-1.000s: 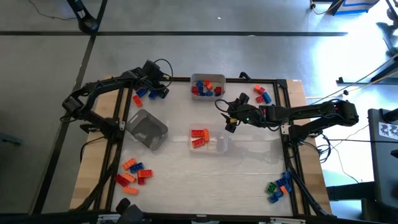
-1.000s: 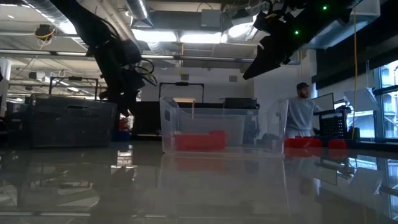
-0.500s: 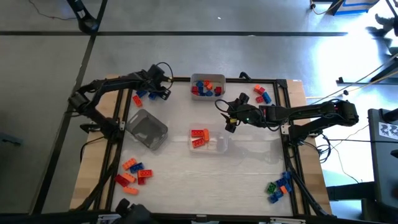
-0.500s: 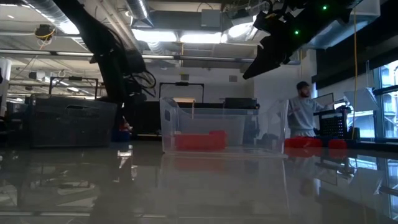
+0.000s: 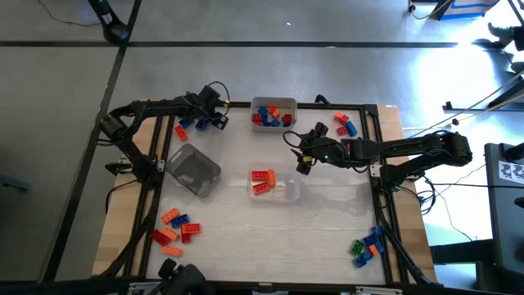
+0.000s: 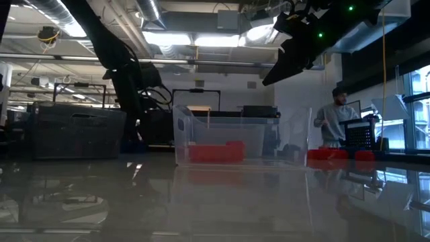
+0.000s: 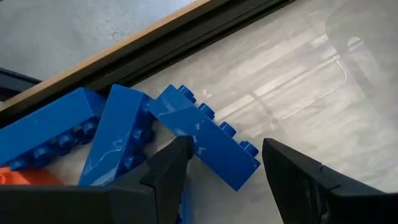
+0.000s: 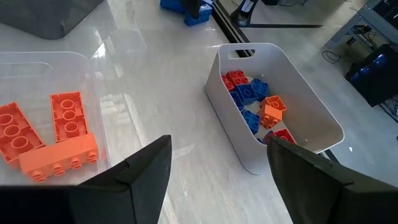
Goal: Sort blocks by size
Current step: Put the big blue game piece into the transparent bin
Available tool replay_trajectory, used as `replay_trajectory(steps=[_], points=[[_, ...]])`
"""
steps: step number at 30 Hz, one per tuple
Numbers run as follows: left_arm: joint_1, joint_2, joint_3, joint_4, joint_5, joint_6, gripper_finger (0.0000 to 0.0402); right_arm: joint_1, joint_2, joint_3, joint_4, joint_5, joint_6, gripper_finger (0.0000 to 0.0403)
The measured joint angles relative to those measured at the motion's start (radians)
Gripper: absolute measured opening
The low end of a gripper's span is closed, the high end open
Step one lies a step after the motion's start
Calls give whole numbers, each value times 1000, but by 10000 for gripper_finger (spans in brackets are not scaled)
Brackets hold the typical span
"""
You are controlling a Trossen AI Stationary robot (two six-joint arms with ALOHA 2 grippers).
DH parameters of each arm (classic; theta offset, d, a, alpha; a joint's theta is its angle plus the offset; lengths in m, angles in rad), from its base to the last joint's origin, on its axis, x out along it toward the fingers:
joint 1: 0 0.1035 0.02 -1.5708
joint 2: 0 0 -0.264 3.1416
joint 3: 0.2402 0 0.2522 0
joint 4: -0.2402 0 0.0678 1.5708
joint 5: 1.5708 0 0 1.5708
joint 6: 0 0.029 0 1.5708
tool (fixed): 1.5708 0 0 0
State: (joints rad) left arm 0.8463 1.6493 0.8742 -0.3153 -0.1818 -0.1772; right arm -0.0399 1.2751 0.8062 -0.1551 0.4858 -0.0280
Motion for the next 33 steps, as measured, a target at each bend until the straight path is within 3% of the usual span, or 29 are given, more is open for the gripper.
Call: replay_trajectory(steps=[6,18,25,33], points=[[-28,-9,-1,-15,4,62,196,0,0,0,0,0,0,261],[-194,-27,-3,-66,15,201,196,0,0,0,-1,0,0,261],[-239,-134,-6,-92,28,154,196,0,0,0,-1,0,0,261],[-215,-217,-4,-92,-8,-17,196,0,0,0,2,0,0,261]])
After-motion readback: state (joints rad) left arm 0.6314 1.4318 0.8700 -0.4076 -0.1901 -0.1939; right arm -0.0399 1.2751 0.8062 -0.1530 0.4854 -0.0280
